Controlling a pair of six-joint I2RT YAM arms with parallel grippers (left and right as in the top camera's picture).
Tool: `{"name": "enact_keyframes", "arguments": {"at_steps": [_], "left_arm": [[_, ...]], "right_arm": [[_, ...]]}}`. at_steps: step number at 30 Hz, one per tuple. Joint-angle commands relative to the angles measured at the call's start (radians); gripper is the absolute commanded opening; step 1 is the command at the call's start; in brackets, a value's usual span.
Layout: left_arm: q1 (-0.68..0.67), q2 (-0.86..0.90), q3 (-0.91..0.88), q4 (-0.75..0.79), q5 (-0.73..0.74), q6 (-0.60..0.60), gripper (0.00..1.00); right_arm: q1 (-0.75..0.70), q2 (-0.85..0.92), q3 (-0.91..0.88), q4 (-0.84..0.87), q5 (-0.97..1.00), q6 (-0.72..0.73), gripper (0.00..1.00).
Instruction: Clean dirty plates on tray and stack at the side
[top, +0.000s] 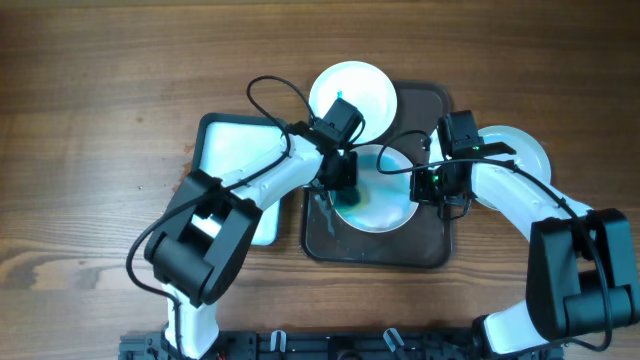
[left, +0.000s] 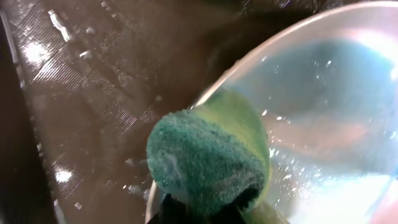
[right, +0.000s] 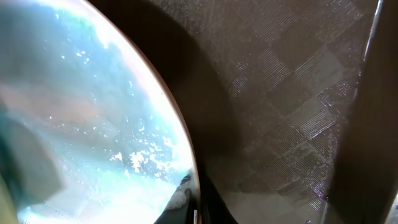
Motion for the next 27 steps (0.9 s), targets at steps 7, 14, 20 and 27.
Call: {"name": "enact_keyframes", "arguments": {"at_steps": [7,14,20,27], "left_arm": [[0.218,-0.370,-0.035,-0.138,0.226,0.071,0.04],[0.482,-0.393,-0.225,-0.153,-0.179,0.113,0.04],[0.496,-0.418,-0.324,-0.107,-0.151,0.113,0.43],[0.668,-0.694,-0.183,-0.212,0.098,0.093,1.00]], "right_arm": [[0.004,0.023,-0.032,-0.009,0.041,-0.064,0.04],[0.004,0.023,-0.031,0.065,-0.006,-0.076,0.04],[0.004,-0.116,0.080,-0.131,0.064,-0.078,0.04],[0.167,-0.193,0.362,-0.272,0.138,-0.101,0.04]]}}
